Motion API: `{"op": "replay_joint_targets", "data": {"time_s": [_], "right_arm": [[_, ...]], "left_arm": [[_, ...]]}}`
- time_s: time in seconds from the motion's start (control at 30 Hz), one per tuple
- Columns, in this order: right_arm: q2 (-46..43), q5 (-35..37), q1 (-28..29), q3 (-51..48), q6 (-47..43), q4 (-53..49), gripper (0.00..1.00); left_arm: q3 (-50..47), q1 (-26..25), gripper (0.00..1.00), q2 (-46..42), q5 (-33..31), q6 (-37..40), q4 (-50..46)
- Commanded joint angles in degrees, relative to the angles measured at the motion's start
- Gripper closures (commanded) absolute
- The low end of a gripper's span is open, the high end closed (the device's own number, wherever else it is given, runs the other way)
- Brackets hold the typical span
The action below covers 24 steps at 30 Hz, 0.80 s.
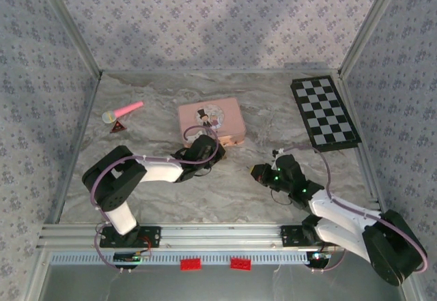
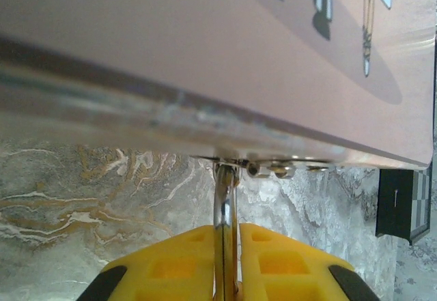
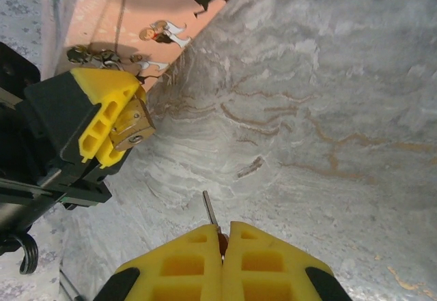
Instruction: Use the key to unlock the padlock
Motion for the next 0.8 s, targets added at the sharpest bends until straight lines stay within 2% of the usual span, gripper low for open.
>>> {"op": "replay_joint_targets", "data": {"time_s": [0.0, 0.27, 0.43, 0.57, 0.77], "right_arm": [[2.69, -2.84, -0.53, 1.07, 3.80, 4.10, 1.00], [9.97, -4.76, -0.31, -1.12, 12.66, 17.52, 1.00], [9.65, -3.30, -0.09, -0.74, 14.85, 17.04, 1.00], [10.47, -3.13, -0.18, -2.81, 20.62, 24.10, 1.00], [9.11, -1.38, 0.71, -1.43, 20.54, 20.99, 1.00]], "left_arm": [[1.70, -0.89, 0.99, 0.33, 2.69, -0.98, 2.61], [2.40, -0.76, 0.99, 1.59, 5.42, -3.37, 3.59], [2.14, -0.69, 0.99, 2.83, 6.68, -4.84, 5.96], [2.50, -0.64, 0.99, 3.17, 7.62, -5.13, 5.92], [2.58, -0.65, 0.99, 3.36, 7.94, -5.31, 6.48]]}}
